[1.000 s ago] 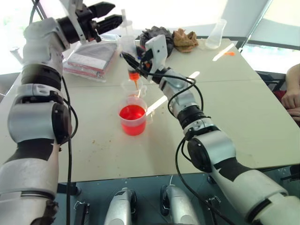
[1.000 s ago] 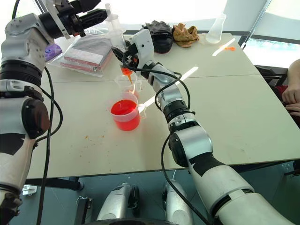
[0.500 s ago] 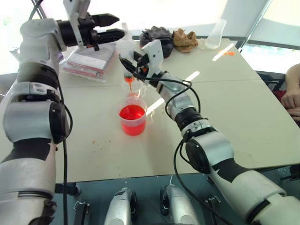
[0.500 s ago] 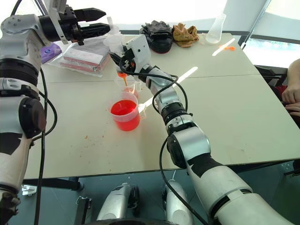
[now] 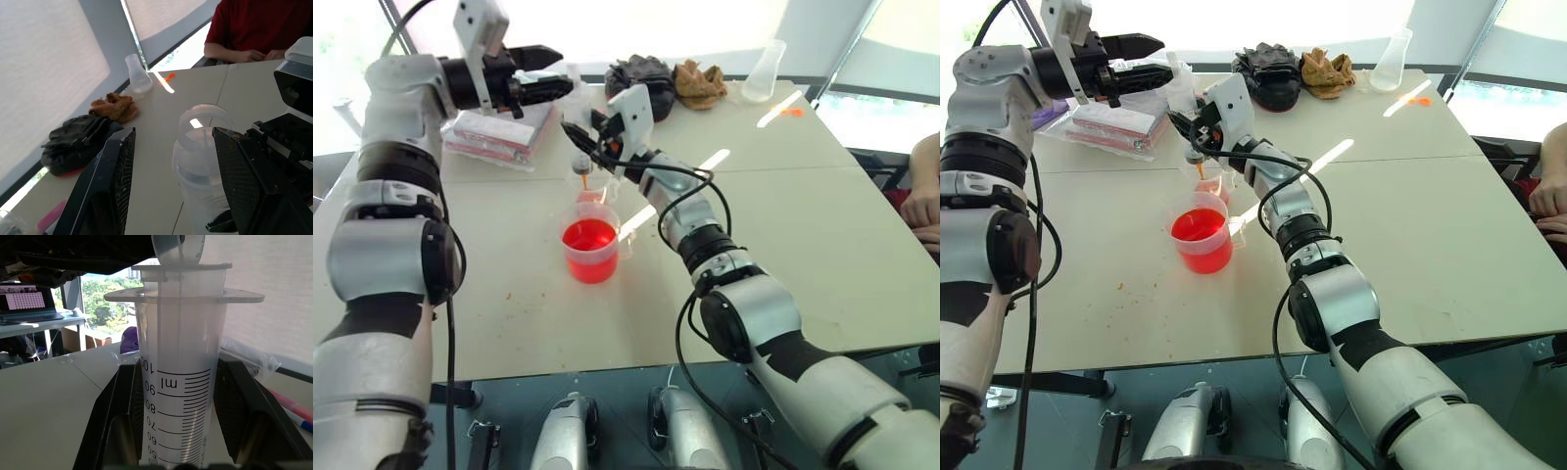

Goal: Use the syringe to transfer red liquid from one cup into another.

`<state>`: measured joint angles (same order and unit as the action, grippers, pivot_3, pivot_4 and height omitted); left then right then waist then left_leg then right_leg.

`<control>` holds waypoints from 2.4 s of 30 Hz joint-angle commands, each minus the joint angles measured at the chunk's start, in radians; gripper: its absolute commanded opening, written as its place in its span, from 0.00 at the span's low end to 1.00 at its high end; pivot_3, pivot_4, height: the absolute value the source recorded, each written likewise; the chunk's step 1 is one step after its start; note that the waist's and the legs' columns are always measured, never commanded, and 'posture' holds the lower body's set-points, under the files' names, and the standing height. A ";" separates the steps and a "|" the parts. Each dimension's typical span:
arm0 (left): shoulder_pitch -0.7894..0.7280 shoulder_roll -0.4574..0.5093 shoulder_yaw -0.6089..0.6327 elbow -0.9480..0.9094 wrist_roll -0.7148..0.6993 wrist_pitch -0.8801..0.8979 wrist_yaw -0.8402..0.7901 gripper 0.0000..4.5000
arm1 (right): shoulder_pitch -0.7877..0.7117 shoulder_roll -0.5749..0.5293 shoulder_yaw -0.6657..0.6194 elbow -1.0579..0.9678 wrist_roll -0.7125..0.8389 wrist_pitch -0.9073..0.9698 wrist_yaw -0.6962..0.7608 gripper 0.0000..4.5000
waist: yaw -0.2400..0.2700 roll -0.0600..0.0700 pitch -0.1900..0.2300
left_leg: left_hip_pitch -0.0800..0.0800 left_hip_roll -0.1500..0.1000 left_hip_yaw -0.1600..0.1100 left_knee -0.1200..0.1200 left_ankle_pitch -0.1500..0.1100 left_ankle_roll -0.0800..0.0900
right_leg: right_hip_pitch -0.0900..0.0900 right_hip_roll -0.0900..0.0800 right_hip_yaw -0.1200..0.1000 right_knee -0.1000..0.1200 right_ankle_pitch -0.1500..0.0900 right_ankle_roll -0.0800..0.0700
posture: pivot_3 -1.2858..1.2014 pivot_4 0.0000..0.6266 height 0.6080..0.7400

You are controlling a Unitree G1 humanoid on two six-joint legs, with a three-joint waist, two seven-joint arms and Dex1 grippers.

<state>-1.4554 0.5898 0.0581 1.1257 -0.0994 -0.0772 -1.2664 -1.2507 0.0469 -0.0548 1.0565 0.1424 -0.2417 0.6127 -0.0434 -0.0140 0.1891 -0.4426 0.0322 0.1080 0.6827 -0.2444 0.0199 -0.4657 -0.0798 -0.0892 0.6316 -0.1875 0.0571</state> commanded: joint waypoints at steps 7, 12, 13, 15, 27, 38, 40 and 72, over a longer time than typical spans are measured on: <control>0.033 -0.020 -0.050 0.024 0.063 -0.046 0.012 0.57 | -0.033 0.003 -0.004 -0.175 0.029 -0.016 0.015 0.32 | 0.000 0.000 0.000 | 0.000 0.000 0.000 0.000 0.000 0.000 | 0.000 0.000 0.000 0.000 0.000 0.000 | 0.52 0.24 1.00; -0.018 -0.021 0.049 0.007 -0.043 0.063 -0.004 0.57 | -0.025 -0.006 -0.006 -0.197 0.031 -0.004 0.011 0.32 | 0.000 0.000 0.000 | 0.000 0.000 0.000 0.000 0.000 0.000 | 0.000 0.000 0.000 0.000 0.000 0.000 | 0.52 0.24 1.00; -0.033 -0.013 0.077 0.001 -0.072 0.100 -0.005 0.57 | -0.020 -0.009 -0.006 -0.208 0.032 0.003 0.011 0.32 | -0.001 0.000 0.000 | 0.000 0.000 0.000 0.000 0.000 0.000 | 0.000 0.000 0.000 0.000 0.000 0.000 | 0.52 0.24 1.00; -0.032 0.012 0.090 -0.034 -0.086 0.121 -0.016 0.57 | -0.008 -0.014 -0.012 -0.235 0.042 0.018 0.009 0.32 | -0.001 0.000 0.000 | 0.000 0.000 0.000 0.000 0.000 0.000 | 0.000 0.000 0.000 0.000 0.000 0.000 | 0.52 0.24 1.00; 0.321 0.173 0.268 -0.595 -0.317 0.528 0.086 0.57 | 0.041 -0.053 -0.017 -0.338 0.068 0.098 0.006 0.32 | -0.003 0.000 0.000 | 0.001 0.001 -0.001 0.000 0.001 -0.002 | 0.000 0.000 0.001 0.001 0.000 0.000 | 0.52 0.24 1.00; 0.946 0.090 0.437 -1.524 -0.655 0.970 0.462 0.57 | 0.012 -0.413 -0.021 -0.679 0.246 0.902 0.143 0.32 | 0.036 0.000 0.000 | 0.000 -0.002 -0.005 0.001 0.001 -0.002 | 0.003 -0.003 0.002 -0.001 0.000 0.000 | 0.52 0.24 1.00; 0.985 0.065 0.456 -1.592 -0.697 0.993 0.534 0.57 | -0.027 -0.542 0.024 -0.694 0.314 1.261 0.213 0.32 | 0.036 0.000 0.000 | 0.000 -0.002 -0.006 0.002 0.000 0.001 | 0.004 -0.003 0.002 -0.003 0.000 -0.001 | 0.52 0.24 1.00; 1.402 0.055 0.426 -1.787 -0.857 0.930 0.794 0.57 | 0.134 -0.642 0.079 -0.540 0.197 1.451 0.187 1.00 | 0.030 0.000 -0.001 | 0.008 0.000 -0.001 0.000 -0.003 0.004 | 0.006 0.000 0.005 -0.002 -0.004 -0.007 | 0.52 0.24 1.00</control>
<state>-0.0522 0.6279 0.4453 -0.6405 -0.9332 0.8755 -0.4725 -1.0700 -0.5622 0.1204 0.6026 0.2864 1.1672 0.7961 -0.0131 -0.0137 0.1883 -0.4352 0.0320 0.1072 0.6830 -0.2475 0.0242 -0.4603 -0.0794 -0.0846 0.6295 -0.1914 0.0505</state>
